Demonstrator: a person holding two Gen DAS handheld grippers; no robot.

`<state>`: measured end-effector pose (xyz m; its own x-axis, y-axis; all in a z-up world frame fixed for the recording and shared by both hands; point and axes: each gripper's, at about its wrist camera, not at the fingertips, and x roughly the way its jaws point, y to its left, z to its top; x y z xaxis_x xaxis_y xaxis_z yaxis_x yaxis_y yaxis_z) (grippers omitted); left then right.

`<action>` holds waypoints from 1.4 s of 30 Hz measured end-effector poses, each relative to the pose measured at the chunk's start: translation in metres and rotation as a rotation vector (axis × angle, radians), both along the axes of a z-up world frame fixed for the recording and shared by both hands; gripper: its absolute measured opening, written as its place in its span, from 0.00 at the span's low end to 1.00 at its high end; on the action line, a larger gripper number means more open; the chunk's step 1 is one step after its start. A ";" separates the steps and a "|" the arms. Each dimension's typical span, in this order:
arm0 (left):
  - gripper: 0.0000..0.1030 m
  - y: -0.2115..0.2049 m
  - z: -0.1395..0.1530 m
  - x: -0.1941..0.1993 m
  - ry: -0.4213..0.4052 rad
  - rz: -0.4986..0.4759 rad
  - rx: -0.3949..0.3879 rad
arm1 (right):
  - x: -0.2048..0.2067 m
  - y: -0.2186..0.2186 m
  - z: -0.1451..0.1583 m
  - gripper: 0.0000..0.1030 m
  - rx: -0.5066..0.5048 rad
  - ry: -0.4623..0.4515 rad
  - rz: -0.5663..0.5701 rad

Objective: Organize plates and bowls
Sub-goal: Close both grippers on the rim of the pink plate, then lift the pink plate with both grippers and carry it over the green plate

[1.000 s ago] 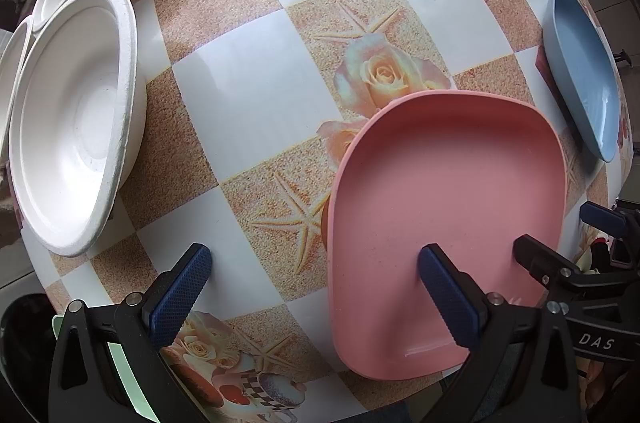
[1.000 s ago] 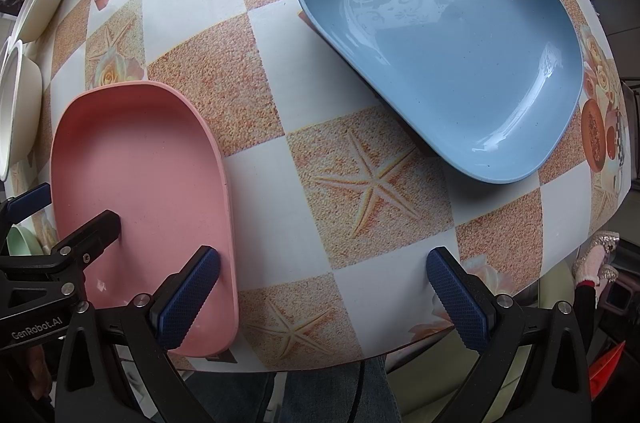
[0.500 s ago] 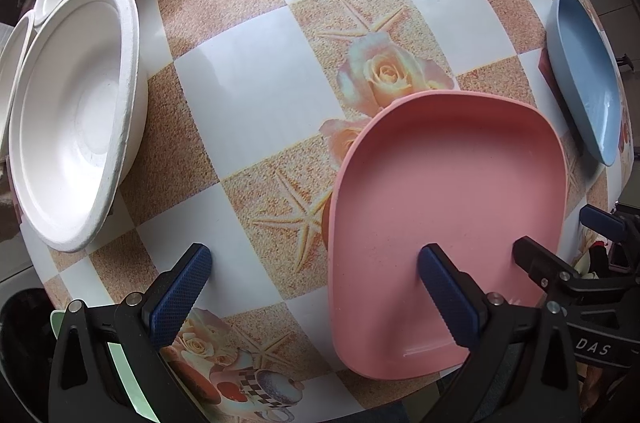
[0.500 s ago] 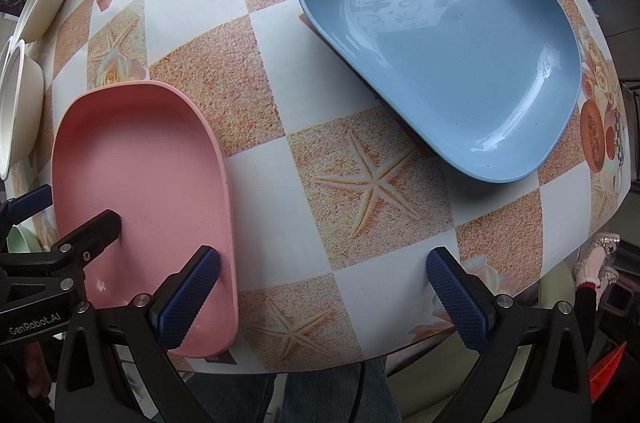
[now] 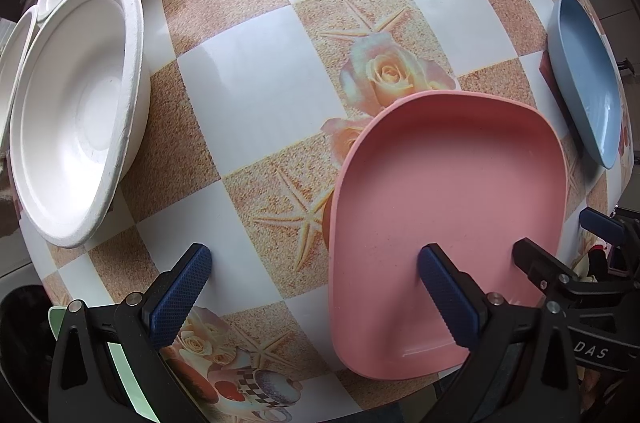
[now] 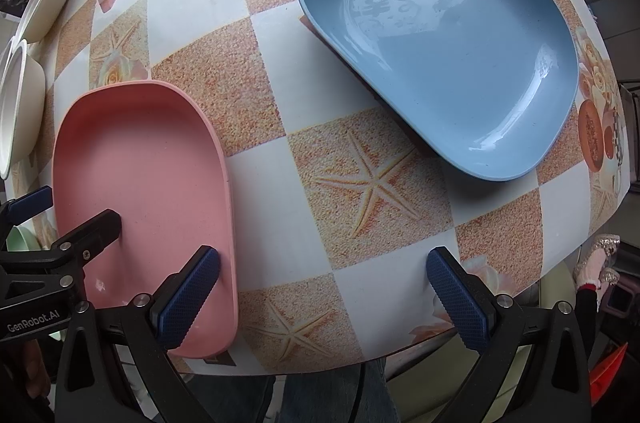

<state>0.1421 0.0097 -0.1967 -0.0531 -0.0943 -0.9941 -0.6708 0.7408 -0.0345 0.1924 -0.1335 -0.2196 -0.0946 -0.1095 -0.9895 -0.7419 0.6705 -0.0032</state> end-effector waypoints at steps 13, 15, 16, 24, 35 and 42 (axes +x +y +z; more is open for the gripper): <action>0.85 -0.002 0.008 0.002 0.012 -0.012 -0.012 | -0.018 0.013 0.022 0.51 0.005 0.059 0.042; 0.77 -0.005 0.011 0.004 0.003 -0.031 -0.009 | -0.020 0.013 0.025 0.46 0.012 0.061 0.039; 0.74 -0.007 0.013 0.006 -0.001 -0.050 -0.004 | -0.020 0.013 0.026 0.42 0.017 0.066 0.034; 0.23 -0.012 0.025 0.013 -0.032 -0.104 0.009 | -0.024 0.020 0.031 0.12 0.059 0.167 -0.015; 0.20 -0.013 0.024 -0.023 -0.033 -0.096 -0.005 | -0.062 0.019 0.031 0.12 0.028 0.189 0.022; 0.40 -0.023 0.022 -0.025 -0.058 -0.064 -0.004 | -0.069 0.026 0.022 0.12 0.029 0.170 0.030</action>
<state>0.1168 -0.0131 -0.1745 -0.0011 -0.0963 -0.9954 -0.6185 0.7822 -0.0750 0.1238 -0.1073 -0.1976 -0.2576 -0.0866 -0.9624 -0.7499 0.6460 0.1426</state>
